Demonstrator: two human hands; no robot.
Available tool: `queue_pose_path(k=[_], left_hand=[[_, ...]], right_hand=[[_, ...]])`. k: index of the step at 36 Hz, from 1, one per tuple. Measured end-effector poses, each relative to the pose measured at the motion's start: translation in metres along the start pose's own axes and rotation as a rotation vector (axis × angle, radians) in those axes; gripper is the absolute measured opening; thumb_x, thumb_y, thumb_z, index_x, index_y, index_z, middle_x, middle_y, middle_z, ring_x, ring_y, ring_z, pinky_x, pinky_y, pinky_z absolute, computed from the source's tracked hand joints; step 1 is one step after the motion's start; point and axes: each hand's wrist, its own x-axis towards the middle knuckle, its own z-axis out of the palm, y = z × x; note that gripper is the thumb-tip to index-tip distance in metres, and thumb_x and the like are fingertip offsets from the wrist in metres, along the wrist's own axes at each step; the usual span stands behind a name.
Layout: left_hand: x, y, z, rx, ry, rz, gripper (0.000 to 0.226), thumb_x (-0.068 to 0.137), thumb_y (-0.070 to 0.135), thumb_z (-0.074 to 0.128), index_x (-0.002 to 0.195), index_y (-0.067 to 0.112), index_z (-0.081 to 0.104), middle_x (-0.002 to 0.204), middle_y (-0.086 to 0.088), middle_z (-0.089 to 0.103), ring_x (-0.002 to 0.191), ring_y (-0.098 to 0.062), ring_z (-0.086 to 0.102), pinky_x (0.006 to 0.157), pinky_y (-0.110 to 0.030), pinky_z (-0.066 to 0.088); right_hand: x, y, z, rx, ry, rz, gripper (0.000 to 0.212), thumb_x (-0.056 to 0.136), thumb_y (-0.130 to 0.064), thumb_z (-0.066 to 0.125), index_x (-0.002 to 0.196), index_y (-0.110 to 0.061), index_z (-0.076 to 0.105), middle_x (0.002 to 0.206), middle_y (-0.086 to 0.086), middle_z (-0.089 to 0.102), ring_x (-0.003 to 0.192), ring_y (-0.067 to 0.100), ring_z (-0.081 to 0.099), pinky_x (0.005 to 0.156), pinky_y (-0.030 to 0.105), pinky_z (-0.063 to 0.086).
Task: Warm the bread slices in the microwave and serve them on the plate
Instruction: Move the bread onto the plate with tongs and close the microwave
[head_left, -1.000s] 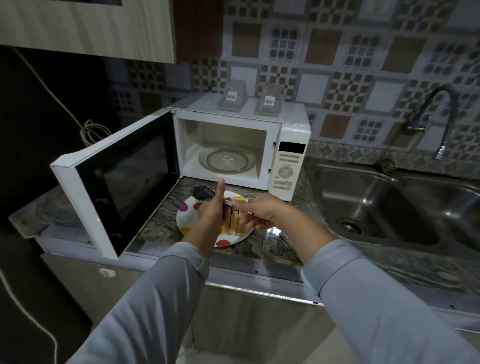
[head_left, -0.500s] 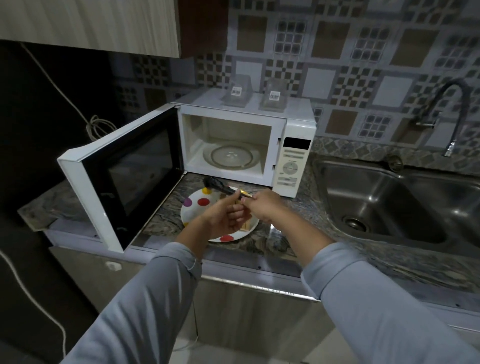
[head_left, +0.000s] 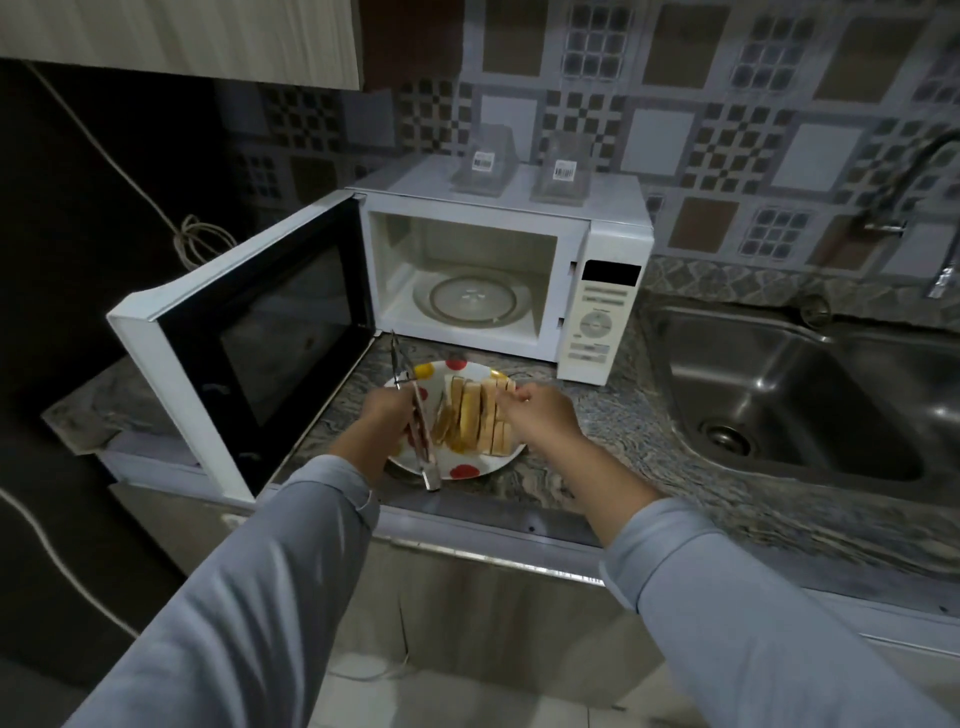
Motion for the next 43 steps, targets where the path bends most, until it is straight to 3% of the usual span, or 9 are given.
queue_pose_path(k=[4, 7, 11, 17, 25, 31, 37, 41, 43], left_hand=[[0.014, -0.006, -0.007, 0.224, 0.046, 0.068, 0.038, 0.094, 0.032, 0.052, 0.108, -0.001, 0.065, 0.111, -0.021, 0.066, 0.105, -0.036, 0.062, 0.089, -0.037, 0.052], [0.025, -0.009, -0.006, 0.301, 0.029, 0.103, 0.038, 0.096, 0.029, 0.05, 0.116, -0.001, 0.063, 0.116, -0.02, 0.063, 0.11, -0.035, 0.059, 0.084, -0.032, 0.045], [0.041, -0.01, -0.002, 0.385, -0.011, 0.098, 0.041, 0.099, 0.03, 0.044, 0.125, 0.0, 0.055, 0.125, -0.022, 0.058, 0.116, -0.036, 0.055, 0.096, -0.037, 0.045], [0.059, -0.011, 0.006, 0.52, 0.009, 0.1, 0.046, 0.099, 0.032, 0.042, 0.133, 0.003, 0.047, 0.13, -0.018, 0.054, 0.119, -0.033, 0.053, 0.099, -0.035, 0.043], [0.074, -0.013, 0.016, 0.605, 0.024, 0.109, 0.051, 0.099, 0.035, 0.042, 0.135, -0.001, 0.045, 0.138, -0.019, 0.048, 0.125, -0.032, 0.048, 0.108, -0.037, 0.038], [0.086, -0.006, 0.014, 0.724, 0.125, 0.142, 0.049, 0.093, 0.037, 0.049, 0.127, 0.002, 0.055, 0.13, -0.018, 0.054, 0.119, -0.034, 0.053, 0.098, -0.039, 0.044], [0.12, -0.017, 0.017, 0.734, 0.203, -0.073, 0.08, 0.088, 0.05, 0.051, 0.15, 0.01, 0.019, 0.152, -0.017, 0.027, 0.139, -0.035, 0.029, 0.116, -0.052, 0.021], [0.107, -0.005, 0.014, 0.735, 0.152, -0.074, 0.077, 0.089, 0.043, 0.058, 0.147, 0.004, 0.026, 0.148, -0.02, 0.035, 0.134, -0.036, 0.038, 0.113, -0.048, 0.03], [0.109, -0.005, 0.013, 0.752, 0.168, -0.074, 0.058, 0.097, 0.034, 0.047, 0.142, 0.001, 0.035, 0.144, -0.022, 0.04, 0.131, -0.037, 0.042, 0.11, -0.047, 0.034]], right_hand=[[0.028, 0.019, 0.009, 0.027, 0.088, 0.173, 0.04, 0.091, -0.045, 0.045, 0.06, -0.019, 0.048, 0.069, 0.004, 0.053, 0.066, 0.022, 0.054, 0.058, 0.028, 0.039], [0.045, 0.031, 0.013, 0.035, 0.099, 0.275, 0.048, 0.088, -0.052, 0.044, 0.088, -0.01, 0.068, 0.092, 0.012, 0.068, 0.087, 0.029, 0.065, 0.068, 0.03, 0.047], [0.06, 0.043, 0.02, -0.03, 0.071, 0.347, 0.04, 0.085, -0.039, 0.053, 0.104, -0.008, 0.068, 0.107, 0.013, 0.068, 0.097, 0.029, 0.064, 0.068, 0.026, 0.04], [0.081, 0.049, 0.03, -0.113, 0.082, 0.45, 0.052, 0.08, -0.045, 0.054, 0.113, -0.007, 0.064, 0.116, 0.016, 0.064, 0.105, 0.031, 0.062, 0.083, 0.033, 0.049], [0.101, 0.043, 0.041, -0.139, 0.082, 0.522, 0.046, 0.086, -0.035, 0.054, 0.117, -0.003, 0.062, 0.122, 0.017, 0.062, 0.109, 0.032, 0.061, 0.084, 0.034, 0.051], [0.107, 0.042, 0.046, -0.113, 0.08, 0.548, 0.044, 0.086, -0.038, 0.055, 0.113, -0.005, 0.063, 0.116, 0.016, 0.064, 0.102, 0.031, 0.064, 0.071, 0.03, 0.048], [0.11, 0.046, 0.049, -0.144, 0.07, 0.562, 0.042, 0.091, -0.034, 0.049, 0.114, -0.002, 0.063, 0.114, 0.016, 0.066, 0.101, 0.032, 0.065, 0.084, 0.039, 0.056], [0.109, 0.046, 0.053, -0.149, 0.065, 0.562, 0.049, 0.094, -0.039, 0.044, 0.111, 0.002, 0.065, 0.111, 0.019, 0.067, 0.1, 0.033, 0.066, 0.085, 0.043, 0.056], [0.108, 0.046, 0.053, -0.142, 0.074, 0.566, 0.048, 0.094, -0.038, 0.046, 0.112, 0.002, 0.065, 0.114, 0.02, 0.066, 0.103, 0.033, 0.064, 0.088, 0.041, 0.054]])
